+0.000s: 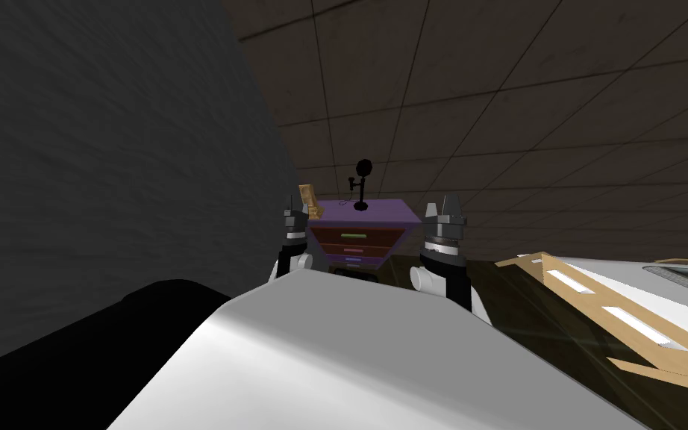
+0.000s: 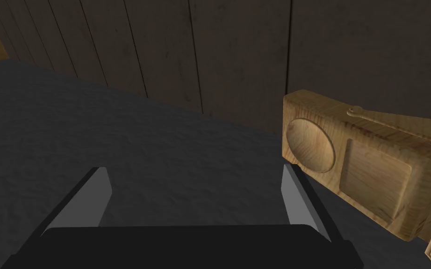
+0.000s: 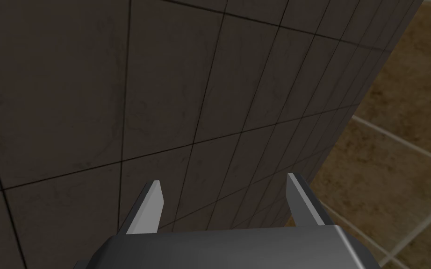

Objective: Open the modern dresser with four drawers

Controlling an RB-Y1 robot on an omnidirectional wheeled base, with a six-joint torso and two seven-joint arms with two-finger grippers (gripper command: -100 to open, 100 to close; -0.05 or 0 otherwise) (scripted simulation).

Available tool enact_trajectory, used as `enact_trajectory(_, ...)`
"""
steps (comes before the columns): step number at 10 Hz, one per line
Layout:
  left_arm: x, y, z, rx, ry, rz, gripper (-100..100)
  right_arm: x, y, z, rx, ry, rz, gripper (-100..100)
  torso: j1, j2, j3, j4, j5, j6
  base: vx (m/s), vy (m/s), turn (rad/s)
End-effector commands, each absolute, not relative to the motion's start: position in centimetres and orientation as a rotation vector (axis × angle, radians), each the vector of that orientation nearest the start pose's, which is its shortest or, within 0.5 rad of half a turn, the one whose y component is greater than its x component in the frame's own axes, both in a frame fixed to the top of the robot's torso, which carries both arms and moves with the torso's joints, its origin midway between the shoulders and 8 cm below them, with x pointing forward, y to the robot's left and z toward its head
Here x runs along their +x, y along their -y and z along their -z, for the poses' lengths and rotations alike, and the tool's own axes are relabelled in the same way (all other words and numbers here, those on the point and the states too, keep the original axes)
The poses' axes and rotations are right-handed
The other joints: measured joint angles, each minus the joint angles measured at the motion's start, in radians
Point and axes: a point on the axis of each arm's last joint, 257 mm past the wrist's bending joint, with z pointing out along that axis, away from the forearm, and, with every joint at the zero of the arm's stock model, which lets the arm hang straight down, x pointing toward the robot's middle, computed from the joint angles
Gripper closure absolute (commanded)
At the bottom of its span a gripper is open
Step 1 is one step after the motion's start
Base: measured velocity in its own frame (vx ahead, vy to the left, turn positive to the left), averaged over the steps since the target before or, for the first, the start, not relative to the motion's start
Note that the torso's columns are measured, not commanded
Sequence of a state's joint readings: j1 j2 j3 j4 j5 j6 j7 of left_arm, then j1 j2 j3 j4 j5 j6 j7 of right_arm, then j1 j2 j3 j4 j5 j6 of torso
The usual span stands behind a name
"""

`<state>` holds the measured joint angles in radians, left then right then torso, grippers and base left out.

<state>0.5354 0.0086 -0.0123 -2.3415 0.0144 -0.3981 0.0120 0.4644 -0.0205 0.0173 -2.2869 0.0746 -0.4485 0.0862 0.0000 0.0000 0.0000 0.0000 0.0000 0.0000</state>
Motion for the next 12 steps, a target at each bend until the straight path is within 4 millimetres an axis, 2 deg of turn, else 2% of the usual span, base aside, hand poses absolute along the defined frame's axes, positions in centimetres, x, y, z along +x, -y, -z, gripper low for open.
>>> enact_trajectory(1, 34.6, -28.0, -2.1, -0.726, -0.656, 1.306, 0, 35.6, 26.0, -2.8, 0.573, -0.699, -1.200, 0, 0.000, 0.040, -0.082, 0.041, 0.000, 0.000, 0.000, 0.000, 0.000)
enact_trajectory(9, 34.6, -28.0, -2.1, -0.726, -0.656, 1.306, 0, 35.6, 26.0, -2.9, 0.573, -0.699, -1.200, 0, 0.000, 0.618, -1.234, 0.617, 0.000, 0.000, 0.000, 0.000, 0.000)
enact_trajectory(10, 34.9, -27.7, -1.6, -0.711, -0.684, 1.306, -100, 35.6, 26.0, -2.9, 0.573, -0.699, -1.200, 0, 0.000, 0.691, -1.382, 0.691, 0.000, 0.000, 0.000, 0.000, 0.000)
enact_trajectory(12, 35.4, -27.4, -0.7, -0.693, -0.727, 1.304, -100, 35.6, 26.0, -2.8, 0.574, -0.699, -1.200, 0, 0.000, 0.735, -1.470, 0.734, 0.000, 0.000, -0.005, -0.011, 0.002)
